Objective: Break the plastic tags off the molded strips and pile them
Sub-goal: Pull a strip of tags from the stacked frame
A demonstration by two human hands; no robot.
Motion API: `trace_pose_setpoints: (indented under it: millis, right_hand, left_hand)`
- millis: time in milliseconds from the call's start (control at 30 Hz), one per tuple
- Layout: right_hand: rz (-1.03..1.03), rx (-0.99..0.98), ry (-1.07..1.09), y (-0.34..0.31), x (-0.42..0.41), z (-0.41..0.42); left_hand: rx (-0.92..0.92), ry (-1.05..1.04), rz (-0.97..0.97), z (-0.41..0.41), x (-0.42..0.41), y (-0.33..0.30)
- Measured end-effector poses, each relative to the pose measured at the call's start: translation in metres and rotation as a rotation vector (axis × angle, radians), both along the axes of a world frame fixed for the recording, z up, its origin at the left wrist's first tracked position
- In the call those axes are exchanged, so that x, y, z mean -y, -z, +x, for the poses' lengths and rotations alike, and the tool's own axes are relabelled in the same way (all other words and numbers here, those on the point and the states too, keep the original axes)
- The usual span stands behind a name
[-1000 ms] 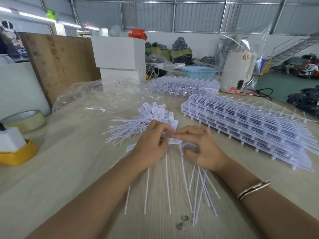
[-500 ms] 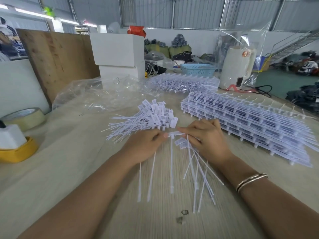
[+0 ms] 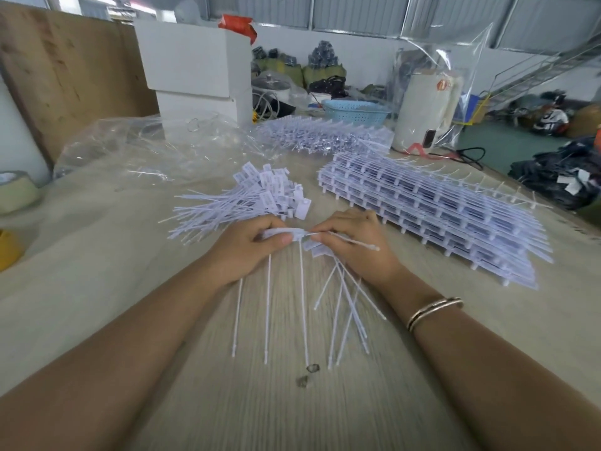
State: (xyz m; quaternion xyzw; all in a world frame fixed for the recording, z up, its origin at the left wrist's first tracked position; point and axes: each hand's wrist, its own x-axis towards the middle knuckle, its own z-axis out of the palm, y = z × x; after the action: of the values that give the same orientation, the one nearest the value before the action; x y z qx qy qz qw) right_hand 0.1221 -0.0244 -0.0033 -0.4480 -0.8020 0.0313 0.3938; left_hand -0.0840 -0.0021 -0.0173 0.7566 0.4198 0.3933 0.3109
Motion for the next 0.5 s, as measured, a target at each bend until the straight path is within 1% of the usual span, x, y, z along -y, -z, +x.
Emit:
trace_pose_setpoints:
  millis: [100, 200, 333, 400, 433, 500]
  right_hand:
    - [-0.045, -0.076, -0.031, 0.0012, -0.0012, 0.0002]
    - [-0.075, -0.108, -0.052, 0.0016, -0.0021, -0.0021]
    - [-0.161, -0.262, -0.127, -0.004, 0.0021, -0.0038]
    - [-0.209, -0.311, -0.122, -0.0049, 0.0041, -0.0062]
    - [-0.237, -0.365, -0.106, -0.0047, 0.0042, -0.0058]
    - [-0.264, -0.612, -0.015, -0.0062, 0.0028, 0.0016]
  left_hand:
    - [0.037, 0.007, -0.014, 0.0012, 0.0012, 0.001]
    - [0.051, 0.017, -0.02, -0.0002, 0.0015, 0.0011]
    - [0.026, 0.039, 0.021, 0.0003, 0.0045, -0.0019]
    - [0.023, 0.046, 0.023, 0.0013, 0.0067, -0.0042]
    - [0.019, 0.044, 0.021, 0.0013, 0.0074, -0.0048]
    - [0.039, 0.039, 0.0, -0.0012, 0.0078, -0.0052]
